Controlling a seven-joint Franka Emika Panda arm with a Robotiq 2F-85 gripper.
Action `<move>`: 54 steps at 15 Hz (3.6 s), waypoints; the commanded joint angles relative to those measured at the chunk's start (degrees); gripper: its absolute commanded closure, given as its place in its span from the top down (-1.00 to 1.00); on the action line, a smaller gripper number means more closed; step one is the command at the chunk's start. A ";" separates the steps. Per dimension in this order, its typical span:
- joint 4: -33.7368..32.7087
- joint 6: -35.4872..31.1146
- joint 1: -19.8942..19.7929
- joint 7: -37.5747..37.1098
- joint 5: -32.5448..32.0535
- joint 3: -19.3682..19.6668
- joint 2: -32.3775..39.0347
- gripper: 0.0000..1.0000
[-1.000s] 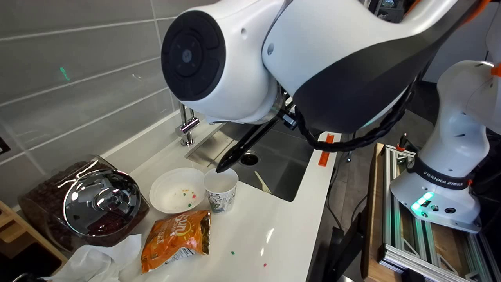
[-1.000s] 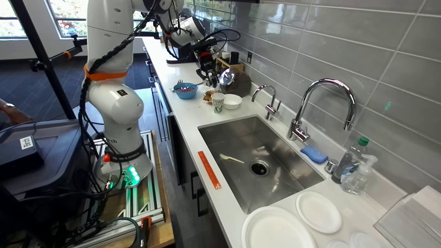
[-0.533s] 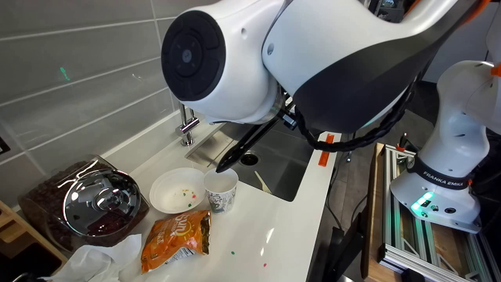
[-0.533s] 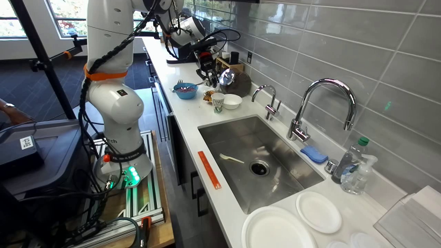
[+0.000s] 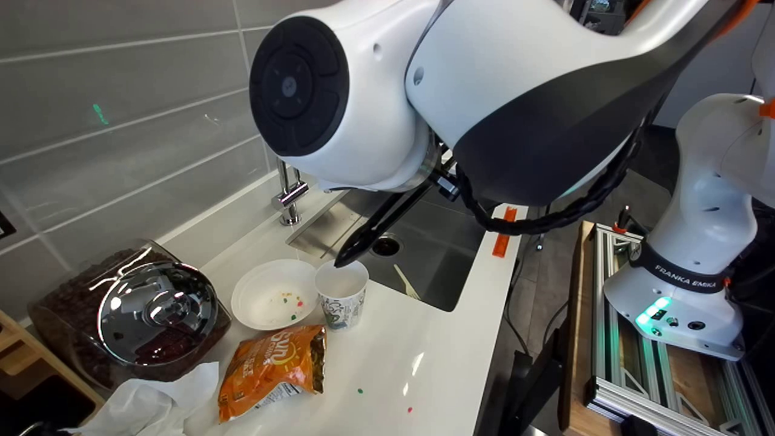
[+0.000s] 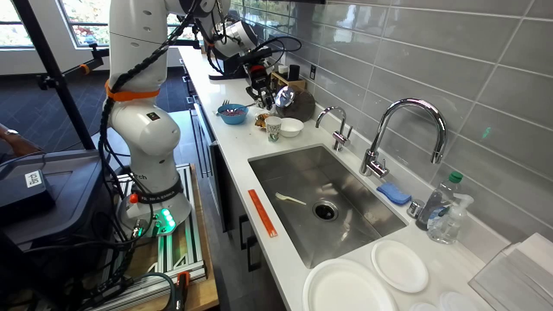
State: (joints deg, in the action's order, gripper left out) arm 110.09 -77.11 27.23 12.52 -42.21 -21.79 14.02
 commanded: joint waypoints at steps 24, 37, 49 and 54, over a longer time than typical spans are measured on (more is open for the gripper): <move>0.62 -1.13 -1.15 0.39 1.18 -0.96 -0.34 -0.72; -0.88 -3.86 -0.45 0.14 0.80 -2.21 0.30 -0.72; -0.35 -3.55 -0.08 -1.10 0.69 -3.21 -5.23 -0.72; 6.85 -11.71 -1.55 0.49 2.29 -3.32 -13.73 -0.72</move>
State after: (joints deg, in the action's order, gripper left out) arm 109.88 -81.98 27.20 12.28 -41.99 -24.80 6.98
